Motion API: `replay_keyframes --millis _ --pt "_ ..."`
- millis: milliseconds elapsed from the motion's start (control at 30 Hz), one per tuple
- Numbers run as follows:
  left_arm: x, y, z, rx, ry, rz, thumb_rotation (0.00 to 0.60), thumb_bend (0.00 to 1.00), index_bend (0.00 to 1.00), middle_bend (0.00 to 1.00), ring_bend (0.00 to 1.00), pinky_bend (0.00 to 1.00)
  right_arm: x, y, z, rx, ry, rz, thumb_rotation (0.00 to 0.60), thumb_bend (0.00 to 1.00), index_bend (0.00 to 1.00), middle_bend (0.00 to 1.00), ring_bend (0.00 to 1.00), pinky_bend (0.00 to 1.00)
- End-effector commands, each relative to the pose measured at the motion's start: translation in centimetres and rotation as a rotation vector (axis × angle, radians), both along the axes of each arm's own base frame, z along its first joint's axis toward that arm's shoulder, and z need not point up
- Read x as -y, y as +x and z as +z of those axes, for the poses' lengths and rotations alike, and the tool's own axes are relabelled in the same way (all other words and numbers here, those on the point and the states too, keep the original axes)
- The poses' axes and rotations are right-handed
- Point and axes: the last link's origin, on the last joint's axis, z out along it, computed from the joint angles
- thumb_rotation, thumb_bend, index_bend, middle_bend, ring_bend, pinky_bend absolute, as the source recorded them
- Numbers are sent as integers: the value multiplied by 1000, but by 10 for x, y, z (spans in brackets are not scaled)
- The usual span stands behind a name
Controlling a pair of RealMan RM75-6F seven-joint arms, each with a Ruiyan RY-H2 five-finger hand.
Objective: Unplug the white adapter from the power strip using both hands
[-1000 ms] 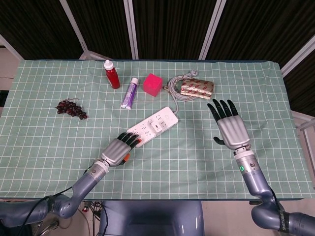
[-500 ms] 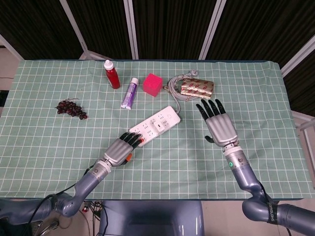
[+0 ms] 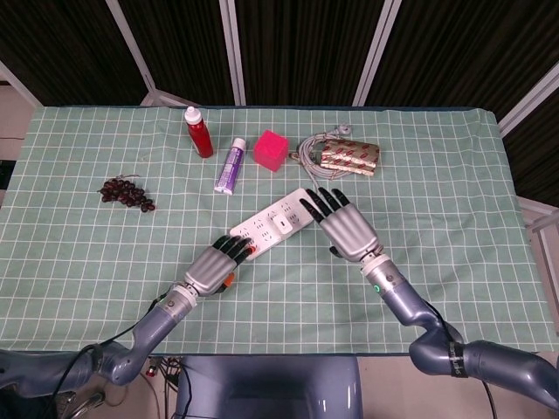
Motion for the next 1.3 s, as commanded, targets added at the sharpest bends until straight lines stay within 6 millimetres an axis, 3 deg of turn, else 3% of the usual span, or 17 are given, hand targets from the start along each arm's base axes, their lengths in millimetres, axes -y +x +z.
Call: replay_keyframes --millis 33,633,1300 --pt "-1 -1 1 0 3 0 600 559 142 70 1 115 5 11 -12 4 22 49 600 198 107 138 139 220" --pt "-4 -6 5 -9 6 3 600 559 142 70 0 115 32 36 -50 38 135 40 600 198 233 211 181 249" --pt "-3 -6 1 -14 -18 -1 600 558 141 69 0 115 46 35 -85 29 152 -12 600 198 310 255 204 273"
